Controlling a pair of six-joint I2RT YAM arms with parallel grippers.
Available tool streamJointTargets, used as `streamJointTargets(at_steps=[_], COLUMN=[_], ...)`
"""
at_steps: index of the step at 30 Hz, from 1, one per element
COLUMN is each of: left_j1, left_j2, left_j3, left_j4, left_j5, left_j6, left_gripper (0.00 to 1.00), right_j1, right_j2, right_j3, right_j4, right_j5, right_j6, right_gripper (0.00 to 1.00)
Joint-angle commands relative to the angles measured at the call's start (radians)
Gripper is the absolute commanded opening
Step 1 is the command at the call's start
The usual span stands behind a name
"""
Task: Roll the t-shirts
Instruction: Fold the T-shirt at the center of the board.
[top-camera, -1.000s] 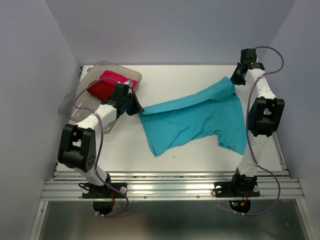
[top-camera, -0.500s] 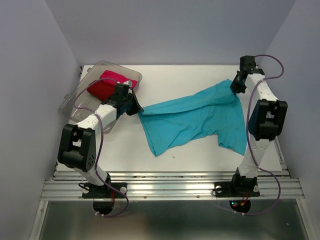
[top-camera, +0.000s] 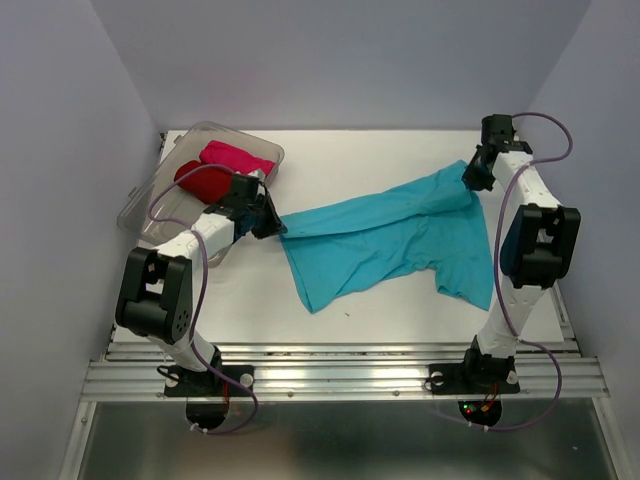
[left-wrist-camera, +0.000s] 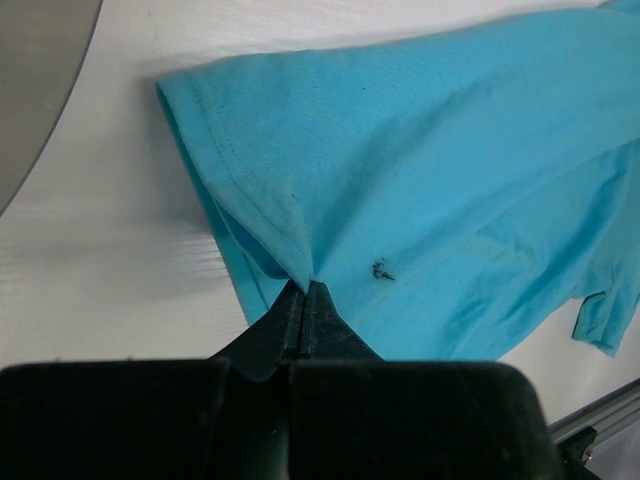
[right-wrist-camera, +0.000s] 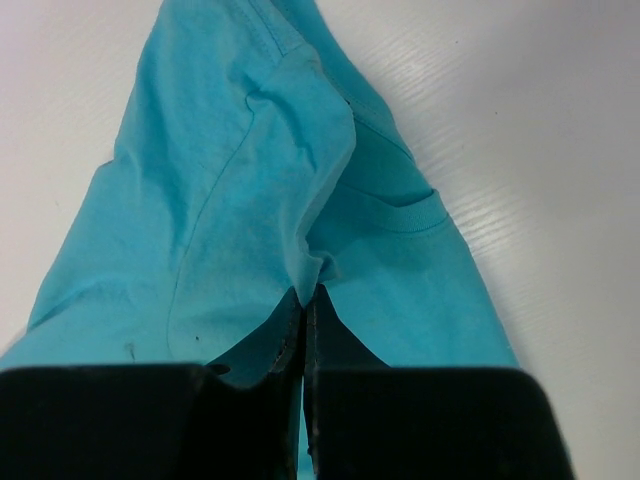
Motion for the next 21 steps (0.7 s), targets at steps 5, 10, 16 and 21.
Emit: streamJointTargets(at_steps=[5,10,16,21], left_j1=[-0.035,-0.049,-0.055,-0.053], left_j2=[-0.052,-0.050,-0.024,-0.024], left_j3=[-0.035,-0.075,-0.098,-0.061], left_j4=[0.018,0.019,-0.007,-0.054], left_j5=[0.008,0.000,-0.001,-0.032], left_j6=[-0.003,-0.014,-0.009,0.020], left_gripper=[0.00,0.00,0.09,0.79], right_j1=[-0.009,-0.009,-0.009,-0.009], right_j2=[-0.051,-0.057,-0.073,-0.051], right_j3=[-0.010,-0.014,-0.074,-0.171], right_j4=[0.039,0.039,0.040,0.071], right_j5=[0.020,0.023,0.061,0.244], right_j6=[0.008,0.011,-0.011,0.017], right_gripper=[0.01,0.01,0.01,0.58])
